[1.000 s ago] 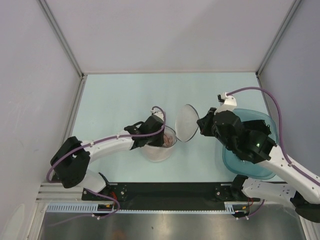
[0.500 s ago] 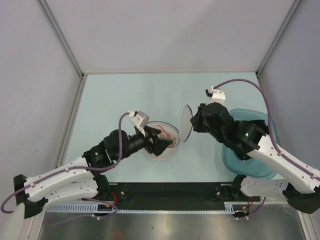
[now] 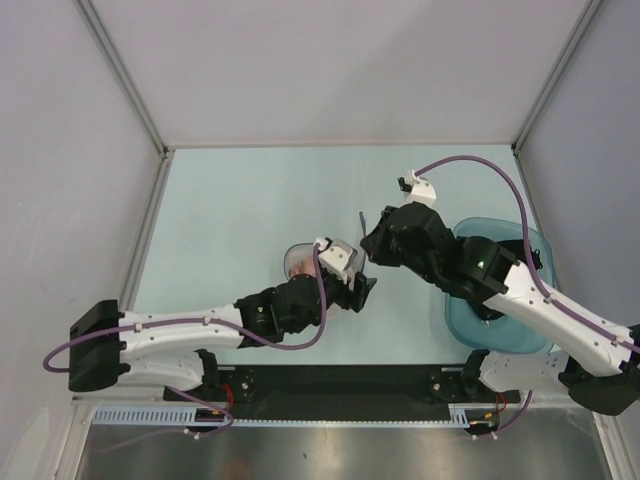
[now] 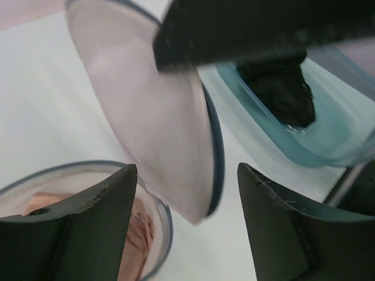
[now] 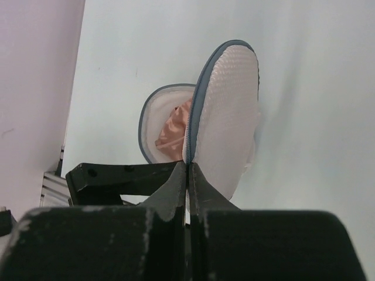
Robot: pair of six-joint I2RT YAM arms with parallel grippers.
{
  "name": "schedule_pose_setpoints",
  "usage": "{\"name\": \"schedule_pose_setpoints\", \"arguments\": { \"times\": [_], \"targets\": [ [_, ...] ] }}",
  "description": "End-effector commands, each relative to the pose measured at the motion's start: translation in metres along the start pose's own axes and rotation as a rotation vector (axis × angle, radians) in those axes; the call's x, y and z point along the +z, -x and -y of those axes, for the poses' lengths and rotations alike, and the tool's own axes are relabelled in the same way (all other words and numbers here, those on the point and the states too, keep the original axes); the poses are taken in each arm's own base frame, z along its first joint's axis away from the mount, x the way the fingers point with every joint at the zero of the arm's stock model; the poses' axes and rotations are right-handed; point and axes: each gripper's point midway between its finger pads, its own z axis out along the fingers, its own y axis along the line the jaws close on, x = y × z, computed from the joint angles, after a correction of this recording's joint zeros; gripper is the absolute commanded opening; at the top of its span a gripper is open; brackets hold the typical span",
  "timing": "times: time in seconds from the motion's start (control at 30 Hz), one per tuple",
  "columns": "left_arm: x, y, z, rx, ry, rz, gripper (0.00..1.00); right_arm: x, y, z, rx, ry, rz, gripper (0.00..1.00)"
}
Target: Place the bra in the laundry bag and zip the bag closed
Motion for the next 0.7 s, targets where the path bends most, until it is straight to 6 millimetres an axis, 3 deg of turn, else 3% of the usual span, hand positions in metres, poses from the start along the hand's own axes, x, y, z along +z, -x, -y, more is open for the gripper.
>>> {"name": "schedule_pose_setpoints", "arguments": {
  "times": [0.0,0.03,0.07,0.1,0.13,0.17,0.27,0.3,0.33,0.37,0.4,0.43,0.47,0.53,0.67],
  "targets": [
    [0.007,0.047,-0.017,-0.088,0.142,0.117,0.66,-0.01,0.01,-0.019,0.061,0.066,0.027,0.0],
    [0.006,0.046,-0.021,-0.099,0.15,0.115,0.59,-0.011,0.007,-0.02,0.067,0.074,0.02,0.0],
    [0.005,0.044,-0.026,-0.135,0.163,0.113,0.45,-0.01,0.005,-0.019,0.069,0.075,0.015,0.0],
    [0.001,0.049,-0.029,-0.161,0.159,0.125,0.4,-0.013,0.005,-0.018,0.077,0.083,0.021,0.0],
    [0.001,0.04,-0.028,-0.194,0.134,0.105,0.34,-0.012,0.002,-0.014,0.074,0.08,0.016,0.0],
    [0.0,0.04,-0.036,-0.221,0.146,0.106,0.2,-0.012,0.001,-0.013,0.075,0.081,0.019,0.0],
    [-0.006,0.036,-0.045,-0.301,0.124,0.088,0.07,-0.017,0.002,-0.003,0.044,0.064,0.029,0.2],
    [-0.008,0.029,-0.048,-0.315,0.121,0.072,0.06,-0.022,0.002,0.005,0.036,0.051,0.034,0.33],
    [-0.014,0.032,-0.043,-0.364,0.068,0.067,0.05,-0.02,-0.004,0.015,0.025,0.031,0.025,0.39],
    [-0.015,0.032,-0.054,-0.389,0.08,0.073,0.04,-0.019,-0.004,0.027,0.019,0.014,0.032,0.45],
    [-0.018,0.032,-0.057,-0.413,0.074,0.073,0.04,-0.018,-0.005,0.032,0.03,0.022,0.04,0.56],
    [-0.023,0.03,-0.06,-0.458,0.078,0.065,0.04,-0.026,-0.006,0.032,0.05,0.079,0.03,0.58],
    [-0.025,0.032,-0.064,-0.481,0.068,0.064,0.04,-0.014,-0.017,0.045,0.062,0.072,0.02,0.7],
    [-0.029,0.03,-0.072,-0.535,0.075,0.047,0.03,-0.016,-0.031,0.042,0.086,0.176,-0.022,0.79],
    [-0.029,0.024,-0.07,-0.628,0.011,-0.004,0.01,0.01,-0.064,0.035,0.162,0.294,-0.078,0.91]
  ]
}}
